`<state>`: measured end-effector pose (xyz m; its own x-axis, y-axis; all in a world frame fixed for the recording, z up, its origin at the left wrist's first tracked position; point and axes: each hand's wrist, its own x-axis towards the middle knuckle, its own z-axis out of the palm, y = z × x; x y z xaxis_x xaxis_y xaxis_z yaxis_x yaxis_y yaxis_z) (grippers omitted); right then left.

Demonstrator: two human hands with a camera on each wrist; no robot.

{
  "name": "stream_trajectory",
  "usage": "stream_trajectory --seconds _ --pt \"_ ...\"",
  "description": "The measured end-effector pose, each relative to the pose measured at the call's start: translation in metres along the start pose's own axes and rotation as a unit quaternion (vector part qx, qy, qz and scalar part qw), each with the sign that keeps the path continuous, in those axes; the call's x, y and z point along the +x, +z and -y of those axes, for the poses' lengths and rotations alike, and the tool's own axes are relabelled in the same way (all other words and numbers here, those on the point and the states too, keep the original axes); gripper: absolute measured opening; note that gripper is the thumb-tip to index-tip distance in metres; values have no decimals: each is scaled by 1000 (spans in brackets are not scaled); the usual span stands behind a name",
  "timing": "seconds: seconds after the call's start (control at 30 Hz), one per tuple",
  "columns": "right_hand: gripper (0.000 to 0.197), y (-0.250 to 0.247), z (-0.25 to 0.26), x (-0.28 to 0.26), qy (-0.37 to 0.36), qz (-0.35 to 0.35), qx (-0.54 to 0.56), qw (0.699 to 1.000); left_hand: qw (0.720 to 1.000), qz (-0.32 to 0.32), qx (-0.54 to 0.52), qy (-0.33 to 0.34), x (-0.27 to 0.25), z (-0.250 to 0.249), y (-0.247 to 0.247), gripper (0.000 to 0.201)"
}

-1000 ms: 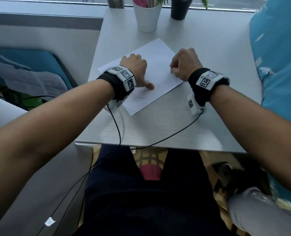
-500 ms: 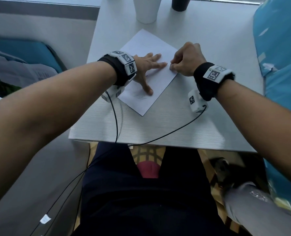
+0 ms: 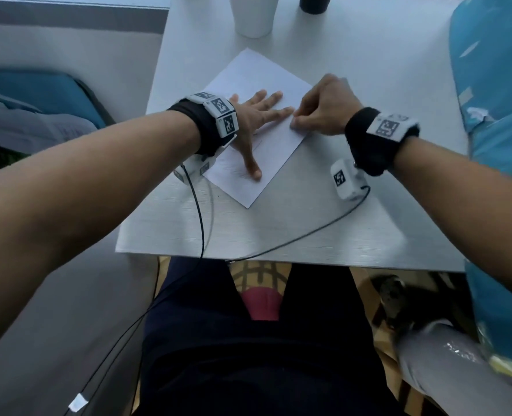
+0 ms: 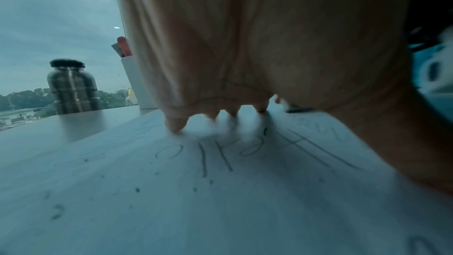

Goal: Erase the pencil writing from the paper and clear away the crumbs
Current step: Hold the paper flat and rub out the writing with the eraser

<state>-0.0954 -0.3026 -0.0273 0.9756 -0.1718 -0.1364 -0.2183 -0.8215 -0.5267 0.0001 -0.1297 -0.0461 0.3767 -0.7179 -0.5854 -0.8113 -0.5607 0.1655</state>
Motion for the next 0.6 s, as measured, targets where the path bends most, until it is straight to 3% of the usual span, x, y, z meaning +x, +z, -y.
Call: stream_trajectory --seconds 0.1,0.23,0.4,0.53,0.6 --pt "12 -1 1 2 15 -41 5 999 1000 -2 0 -3 1 1 -1 157" --pt "3 23 21 -28 -53 69 7 996 1000 4 10 -4 0 0 0 159" --pt "13 -13 -7 8 44 -52 6 998 1000 1 3 -1 -3 -2 -3 157" --pt "6 24 24 -31 -50 58 -14 997 1000 5 20 -4 -1 -2 -1 161" --pt "5 21 21 -28 -55 63 -8 996 1000 7 22 -5 -1 -3 -1 161"
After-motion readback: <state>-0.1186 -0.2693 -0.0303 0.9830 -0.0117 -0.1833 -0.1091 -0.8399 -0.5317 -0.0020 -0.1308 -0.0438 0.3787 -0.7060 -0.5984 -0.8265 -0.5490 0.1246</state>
